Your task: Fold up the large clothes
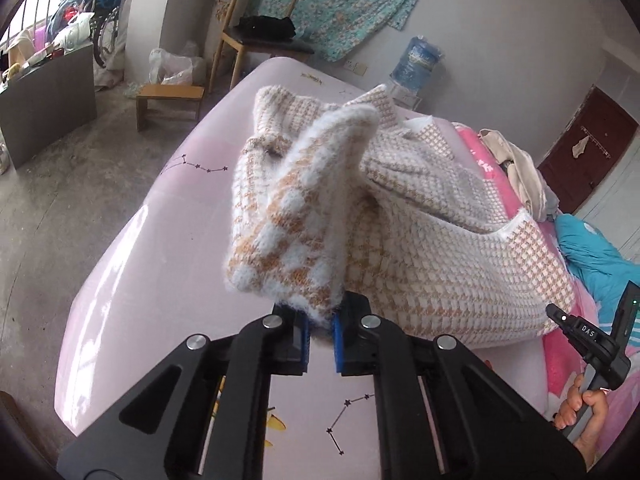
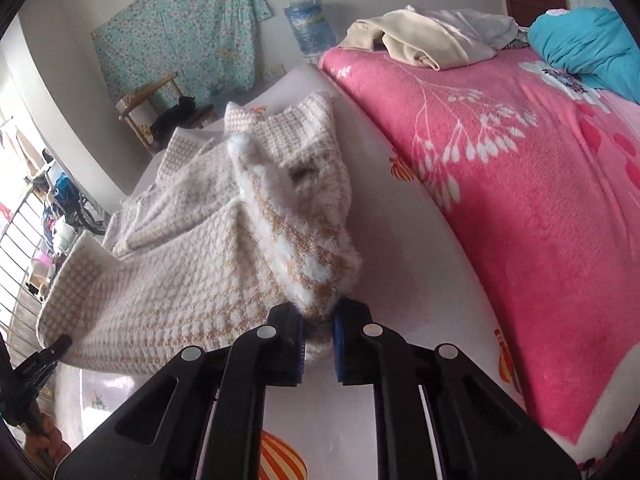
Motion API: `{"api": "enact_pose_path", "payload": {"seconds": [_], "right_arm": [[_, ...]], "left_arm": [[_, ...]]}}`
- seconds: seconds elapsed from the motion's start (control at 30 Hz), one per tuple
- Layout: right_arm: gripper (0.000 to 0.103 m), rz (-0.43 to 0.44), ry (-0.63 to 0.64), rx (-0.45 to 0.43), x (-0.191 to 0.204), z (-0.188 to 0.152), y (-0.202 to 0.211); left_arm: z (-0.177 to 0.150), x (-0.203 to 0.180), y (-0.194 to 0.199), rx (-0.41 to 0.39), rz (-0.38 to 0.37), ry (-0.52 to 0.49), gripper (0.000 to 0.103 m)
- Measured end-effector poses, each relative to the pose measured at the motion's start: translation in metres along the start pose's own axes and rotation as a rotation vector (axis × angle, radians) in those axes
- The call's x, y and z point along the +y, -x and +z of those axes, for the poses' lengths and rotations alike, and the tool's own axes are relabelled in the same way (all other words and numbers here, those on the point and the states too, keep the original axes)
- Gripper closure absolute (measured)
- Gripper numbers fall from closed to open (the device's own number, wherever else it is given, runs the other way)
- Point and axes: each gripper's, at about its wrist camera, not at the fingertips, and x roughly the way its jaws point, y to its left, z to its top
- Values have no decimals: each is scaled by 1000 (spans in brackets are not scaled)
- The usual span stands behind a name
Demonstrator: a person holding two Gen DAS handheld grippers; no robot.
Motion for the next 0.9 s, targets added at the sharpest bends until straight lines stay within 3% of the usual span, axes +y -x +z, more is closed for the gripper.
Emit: {"api": "enact_pose_path", "payload": {"seconds": [0.17, 0.23, 0.27, 0.37, 0.43, 0.5, 0.6, 0.73, 0.9], "right_arm": [[93, 29, -9, 2, -11, -4, 29], [91, 47, -8, 60, -17, -11, 23], [89, 51, -21, 97, -23, -15, 17], [77, 49, -100, 198, -47, -28, 4], [69, 47, -129, 189, -60, -26, 13], [61, -26, -103, 132, -64, -18, 31], [58, -61, -48, 49, -58, -3, 52], [58, 80, 124, 27, -4, 9, 46], [58, 208, 356, 121, 70, -5, 1]], "left_arm": [[-10, -1, 23, 42, -37, -3, 95], [-19, 7, 21, 94, -41, 16, 93], [-23, 15, 14, 135, -35, 29, 86], [-34, 51, 1, 227, -33, 142, 77], [-33, 72, 6, 223, -55, 212, 72], [-27, 83, 21, 168, -17, 225, 70], [-10, 83, 37, 79, 28, 184, 68], [19, 52, 32, 34, -46, 65, 65], [36, -4, -18, 105, -112, -89, 57]]}}
